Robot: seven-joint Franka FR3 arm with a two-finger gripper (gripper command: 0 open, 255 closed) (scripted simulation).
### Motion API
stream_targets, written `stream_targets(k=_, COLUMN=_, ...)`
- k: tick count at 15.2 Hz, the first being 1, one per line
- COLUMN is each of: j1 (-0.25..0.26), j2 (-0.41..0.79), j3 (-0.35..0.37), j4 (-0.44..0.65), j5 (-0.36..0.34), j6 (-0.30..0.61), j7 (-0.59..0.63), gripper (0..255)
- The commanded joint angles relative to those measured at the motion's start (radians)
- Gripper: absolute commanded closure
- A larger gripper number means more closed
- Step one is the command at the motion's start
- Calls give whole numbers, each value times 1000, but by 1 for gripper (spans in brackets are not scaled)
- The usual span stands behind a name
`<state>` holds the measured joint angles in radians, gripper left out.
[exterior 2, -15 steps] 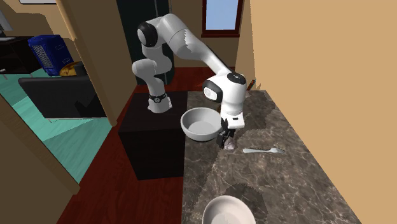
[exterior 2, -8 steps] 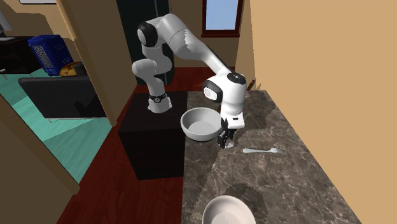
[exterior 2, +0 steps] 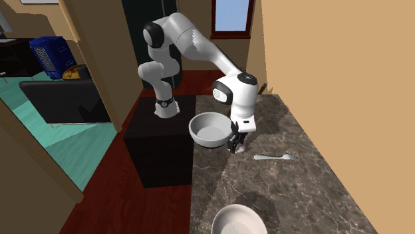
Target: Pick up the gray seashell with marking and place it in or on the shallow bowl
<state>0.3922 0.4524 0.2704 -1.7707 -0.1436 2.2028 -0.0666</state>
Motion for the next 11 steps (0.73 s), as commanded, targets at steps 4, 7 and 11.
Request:
stream_targets(k=4, j1=-3, j2=-32, j3=6, j4=24, j5=12, j6=-54, j7=-6, gripper=255)
stream_targets(k=7, j1=-5, j2=-50, j3=9, j4=39, j5=18, j6=-87, j7=-10, gripper=255)
stream_targets(k=11, j1=-7, j2=-71, j3=13, j4=64, j5=26, j6=-132, j7=-16, gripper=255)
